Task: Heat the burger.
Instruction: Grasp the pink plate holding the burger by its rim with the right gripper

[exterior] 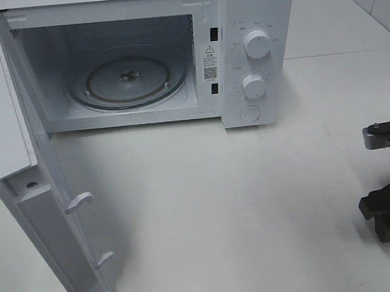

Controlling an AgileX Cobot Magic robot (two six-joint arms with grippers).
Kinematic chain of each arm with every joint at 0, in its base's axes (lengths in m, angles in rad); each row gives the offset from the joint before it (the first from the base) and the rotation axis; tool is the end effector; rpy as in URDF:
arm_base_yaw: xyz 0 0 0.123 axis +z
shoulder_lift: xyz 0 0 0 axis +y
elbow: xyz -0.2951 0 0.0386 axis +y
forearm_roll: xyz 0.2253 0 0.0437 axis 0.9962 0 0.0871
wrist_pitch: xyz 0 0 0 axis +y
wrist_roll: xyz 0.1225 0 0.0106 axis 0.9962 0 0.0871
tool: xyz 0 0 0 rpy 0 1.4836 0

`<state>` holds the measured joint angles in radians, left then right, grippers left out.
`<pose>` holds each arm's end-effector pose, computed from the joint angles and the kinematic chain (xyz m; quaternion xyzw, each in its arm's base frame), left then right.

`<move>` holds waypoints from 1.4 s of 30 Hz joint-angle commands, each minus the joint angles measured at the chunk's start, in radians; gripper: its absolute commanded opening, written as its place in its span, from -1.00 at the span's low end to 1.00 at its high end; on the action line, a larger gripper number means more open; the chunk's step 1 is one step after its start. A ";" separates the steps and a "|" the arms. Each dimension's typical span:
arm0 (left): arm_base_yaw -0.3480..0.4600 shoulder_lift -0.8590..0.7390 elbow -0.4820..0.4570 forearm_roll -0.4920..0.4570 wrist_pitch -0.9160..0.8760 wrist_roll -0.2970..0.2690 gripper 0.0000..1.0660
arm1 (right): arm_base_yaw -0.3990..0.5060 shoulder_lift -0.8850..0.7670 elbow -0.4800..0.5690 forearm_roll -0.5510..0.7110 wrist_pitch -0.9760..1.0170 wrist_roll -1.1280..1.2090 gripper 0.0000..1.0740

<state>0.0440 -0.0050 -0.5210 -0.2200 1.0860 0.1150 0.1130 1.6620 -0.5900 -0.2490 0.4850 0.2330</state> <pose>-0.0134 -0.0244 0.2571 0.0371 0.8471 -0.0680 0.5257 0.2254 0.0113 0.1151 -0.0472 0.9956 -0.0538 0.0602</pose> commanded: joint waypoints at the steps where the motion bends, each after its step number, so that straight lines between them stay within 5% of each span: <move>1: 0.004 -0.019 0.004 -0.001 -0.013 -0.005 0.83 | -0.006 0.015 0.008 -0.015 -0.009 0.006 0.42; 10: 0.004 -0.019 0.004 -0.001 -0.013 -0.005 0.83 | -0.006 0.047 0.008 -0.015 -0.005 0.006 0.39; 14: 0.004 -0.019 0.004 -0.001 -0.013 -0.005 0.83 | -0.006 0.047 0.008 -0.015 0.003 0.008 0.20; 16: 0.004 -0.019 0.004 -0.001 -0.013 -0.005 0.83 | -0.006 0.047 0.008 -0.015 0.007 0.017 0.01; 17: 0.004 -0.019 0.004 -0.001 -0.013 -0.005 0.83 | -0.006 0.047 0.008 -0.015 0.008 0.022 -0.24; 19: 0.004 -0.019 0.004 -0.001 -0.013 -0.005 0.83 | -0.006 0.047 0.008 -0.015 0.008 0.022 -0.35; 20: 0.004 -0.019 0.004 -0.001 -0.013 -0.005 0.83 | -0.006 0.047 0.008 -0.015 0.007 0.023 -0.61; 21: 0.004 -0.019 0.004 -0.001 -0.013 -0.005 0.83 | -0.006 0.047 0.008 -0.015 0.007 0.023 -0.61; 22: 0.004 -0.019 0.004 -0.001 -0.013 -0.005 0.83 | -0.006 0.045 0.007 -0.012 0.020 0.033 -0.88; 24: 0.004 -0.019 0.004 -0.001 -0.013 -0.005 0.83 | -0.005 0.044 0.005 -0.011 0.025 0.036 -0.98; 42: 0.004 -0.019 0.004 -0.001 -0.013 -0.005 0.83 | 0.059 0.025 -0.020 -0.102 0.099 0.127 -1.00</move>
<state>0.0440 -0.0050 -0.5210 -0.2200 1.0860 0.1150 0.1700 1.6880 -0.6140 -0.3440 0.5800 0.3510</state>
